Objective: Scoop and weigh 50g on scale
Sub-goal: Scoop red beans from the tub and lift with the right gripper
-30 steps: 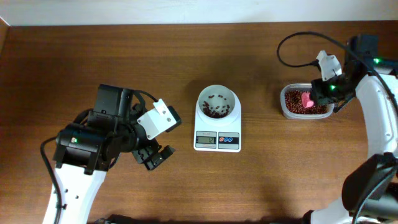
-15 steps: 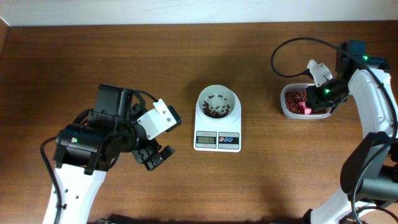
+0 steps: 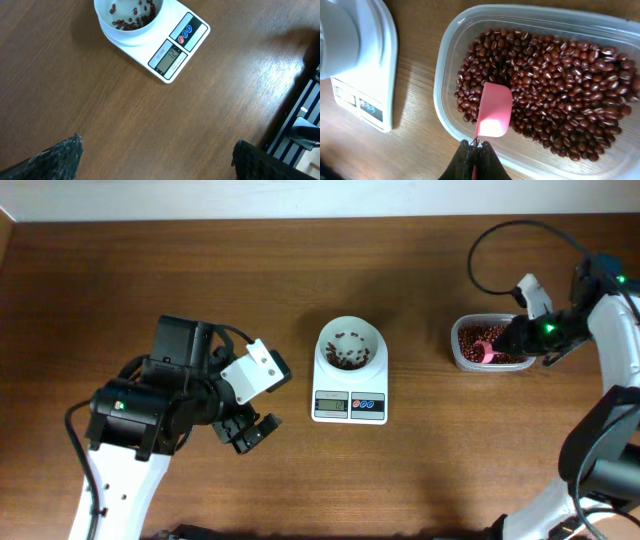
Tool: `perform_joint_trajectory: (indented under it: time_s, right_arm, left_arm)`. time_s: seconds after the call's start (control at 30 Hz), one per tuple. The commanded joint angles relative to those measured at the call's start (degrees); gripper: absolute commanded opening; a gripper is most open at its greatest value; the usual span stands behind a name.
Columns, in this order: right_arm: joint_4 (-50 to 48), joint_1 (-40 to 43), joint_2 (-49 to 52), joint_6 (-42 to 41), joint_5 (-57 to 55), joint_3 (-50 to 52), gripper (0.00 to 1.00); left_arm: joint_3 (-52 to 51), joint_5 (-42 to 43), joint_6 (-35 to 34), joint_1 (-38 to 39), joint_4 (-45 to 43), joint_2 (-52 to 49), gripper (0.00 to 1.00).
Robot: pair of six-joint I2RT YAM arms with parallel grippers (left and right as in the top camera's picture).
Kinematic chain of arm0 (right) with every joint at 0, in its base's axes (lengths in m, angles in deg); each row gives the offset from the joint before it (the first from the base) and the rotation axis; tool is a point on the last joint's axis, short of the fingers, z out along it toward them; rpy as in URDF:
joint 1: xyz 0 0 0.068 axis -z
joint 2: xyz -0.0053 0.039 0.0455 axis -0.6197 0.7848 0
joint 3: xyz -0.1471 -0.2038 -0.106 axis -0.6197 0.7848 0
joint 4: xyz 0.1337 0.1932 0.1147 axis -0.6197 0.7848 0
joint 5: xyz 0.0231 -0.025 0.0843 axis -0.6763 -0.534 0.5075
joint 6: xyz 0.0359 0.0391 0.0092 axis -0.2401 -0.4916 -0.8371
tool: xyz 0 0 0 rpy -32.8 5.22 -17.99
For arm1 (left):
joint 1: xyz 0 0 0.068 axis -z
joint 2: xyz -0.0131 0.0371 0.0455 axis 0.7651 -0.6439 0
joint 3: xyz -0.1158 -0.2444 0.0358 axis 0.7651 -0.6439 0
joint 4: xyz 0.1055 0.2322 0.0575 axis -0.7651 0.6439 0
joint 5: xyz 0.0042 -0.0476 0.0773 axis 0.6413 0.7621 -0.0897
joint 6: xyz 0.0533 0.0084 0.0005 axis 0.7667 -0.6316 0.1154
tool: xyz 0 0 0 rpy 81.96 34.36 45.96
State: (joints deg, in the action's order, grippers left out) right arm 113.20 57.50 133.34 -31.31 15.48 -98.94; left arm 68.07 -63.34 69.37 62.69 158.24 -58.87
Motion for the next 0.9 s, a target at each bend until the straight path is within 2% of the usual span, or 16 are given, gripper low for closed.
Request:
perform_joint_trajectory:
  time_s: [0.0, 0.7, 0.87]
  right_arm:
    - [0.2, 1.8, 3.1, 0.5, 7.5, 0.3, 0.04]
    - [4.2, 15.3, 4.6, 0.2, 22.4, 0.3, 0.04]
    - [4.4, 15.9, 4.6, 0.2, 26.9, 0.3, 0.04]
  left_arm:
    - [-0.3, 1.0, 1.1, -0.2, -0.1, 0.0, 0.99]
    - [-0.3, 1.0, 1.1, -0.2, -0.1, 0.0, 0.99]
    - [-0.3, 1.0, 1.1, -0.2, -0.1, 0.0, 0.99]
